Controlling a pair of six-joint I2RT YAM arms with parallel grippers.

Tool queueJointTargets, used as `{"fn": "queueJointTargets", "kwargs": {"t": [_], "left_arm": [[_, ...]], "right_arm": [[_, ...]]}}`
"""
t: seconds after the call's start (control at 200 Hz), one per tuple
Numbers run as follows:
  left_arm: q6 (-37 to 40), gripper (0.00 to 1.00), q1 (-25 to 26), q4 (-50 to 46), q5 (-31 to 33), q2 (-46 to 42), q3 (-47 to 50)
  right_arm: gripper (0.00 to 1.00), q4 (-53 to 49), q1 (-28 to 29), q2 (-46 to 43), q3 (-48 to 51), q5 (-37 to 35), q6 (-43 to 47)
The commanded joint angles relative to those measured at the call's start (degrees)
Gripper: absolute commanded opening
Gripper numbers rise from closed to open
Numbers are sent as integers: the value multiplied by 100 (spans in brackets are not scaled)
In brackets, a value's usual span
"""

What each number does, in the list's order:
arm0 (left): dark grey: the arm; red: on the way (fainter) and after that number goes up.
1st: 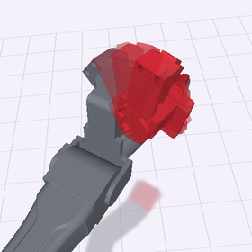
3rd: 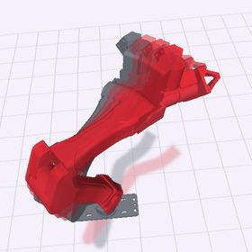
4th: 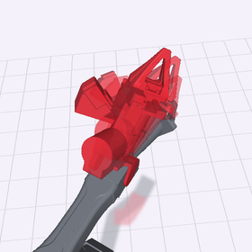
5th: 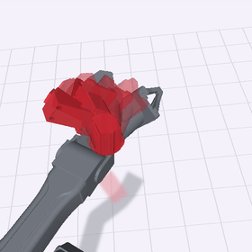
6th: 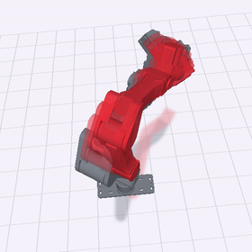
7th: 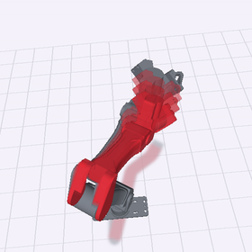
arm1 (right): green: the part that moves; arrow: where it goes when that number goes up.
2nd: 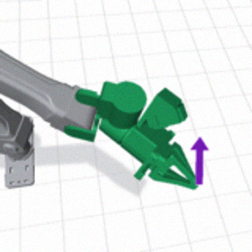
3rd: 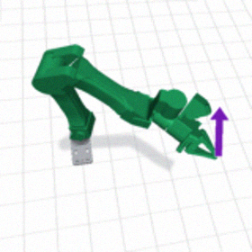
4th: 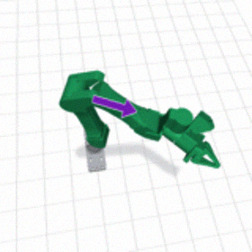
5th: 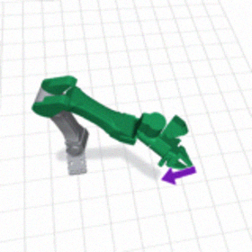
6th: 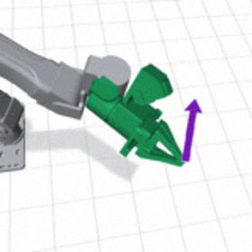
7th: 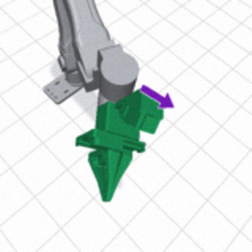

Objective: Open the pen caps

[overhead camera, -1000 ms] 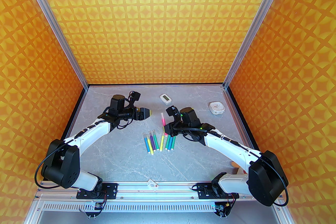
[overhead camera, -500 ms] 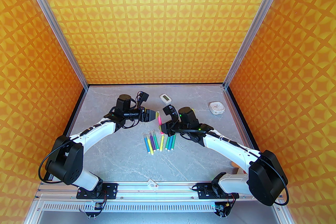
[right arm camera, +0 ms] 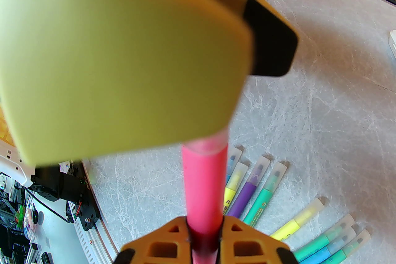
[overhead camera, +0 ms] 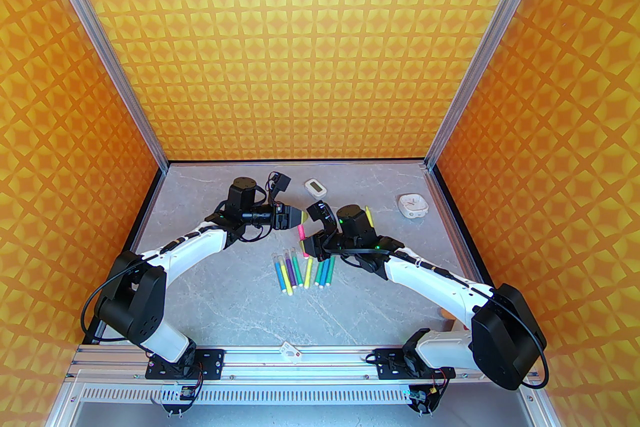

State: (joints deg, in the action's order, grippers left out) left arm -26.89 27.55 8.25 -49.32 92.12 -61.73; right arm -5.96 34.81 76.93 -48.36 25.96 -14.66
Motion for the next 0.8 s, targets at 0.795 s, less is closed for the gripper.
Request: {"fn": "queueJointTargets", "kwargs": {"t": [0.795], "left_arm": [[-125, 5, 79, -87, -205, 114, -345]], "right_arm": [[39, 1155, 35, -120, 361, -384, -194]]}}
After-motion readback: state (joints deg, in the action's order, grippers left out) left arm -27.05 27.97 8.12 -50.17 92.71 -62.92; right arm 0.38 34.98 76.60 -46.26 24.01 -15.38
